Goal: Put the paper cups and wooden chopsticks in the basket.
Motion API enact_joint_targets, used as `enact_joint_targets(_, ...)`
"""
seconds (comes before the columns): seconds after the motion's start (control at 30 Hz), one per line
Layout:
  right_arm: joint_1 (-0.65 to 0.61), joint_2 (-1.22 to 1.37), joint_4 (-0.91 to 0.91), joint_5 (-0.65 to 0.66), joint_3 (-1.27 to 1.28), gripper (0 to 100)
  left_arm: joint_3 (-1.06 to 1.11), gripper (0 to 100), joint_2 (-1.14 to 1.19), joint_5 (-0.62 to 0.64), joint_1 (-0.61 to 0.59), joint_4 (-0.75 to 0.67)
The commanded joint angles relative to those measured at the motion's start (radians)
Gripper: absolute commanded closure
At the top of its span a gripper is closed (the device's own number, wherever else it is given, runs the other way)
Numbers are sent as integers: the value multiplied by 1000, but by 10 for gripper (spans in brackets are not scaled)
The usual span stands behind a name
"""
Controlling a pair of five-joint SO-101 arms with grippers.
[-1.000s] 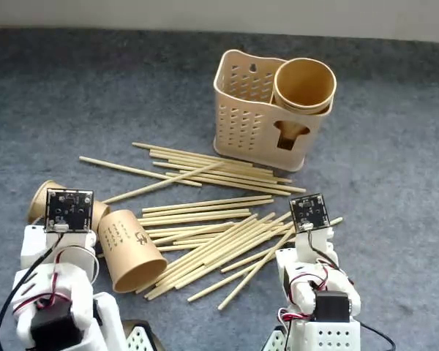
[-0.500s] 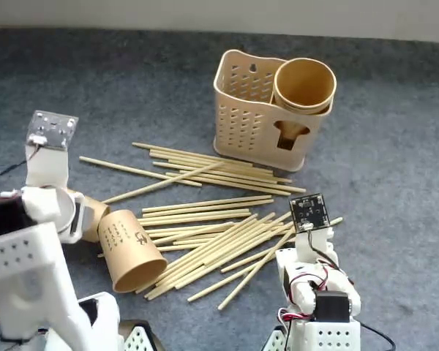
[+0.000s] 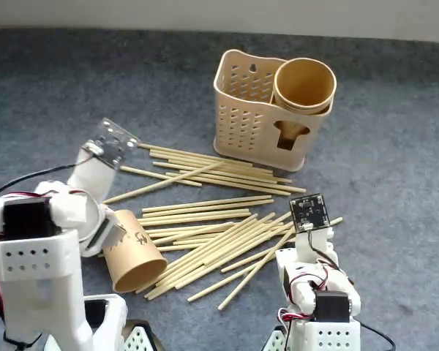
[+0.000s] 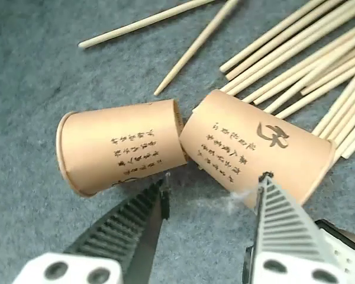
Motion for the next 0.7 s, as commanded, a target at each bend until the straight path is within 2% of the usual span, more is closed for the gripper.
enact_joint_targets(0.0, 10, -10, -21, 8, 154, 992, 27, 764, -28, -11, 143, 6)
enact_joint_targets(0.33, 10, -10, -21, 8, 154, 992, 156, 764, -28, -15, 467, 6)
enact_joint_targets(0.5, 12, -10, -21, 8, 154, 992, 239, 769, -36, -158, 476, 6)
enact_joint_targets(0.67, 12, -10, -21, 8, 154, 992, 257, 769, -38, -190, 381, -25)
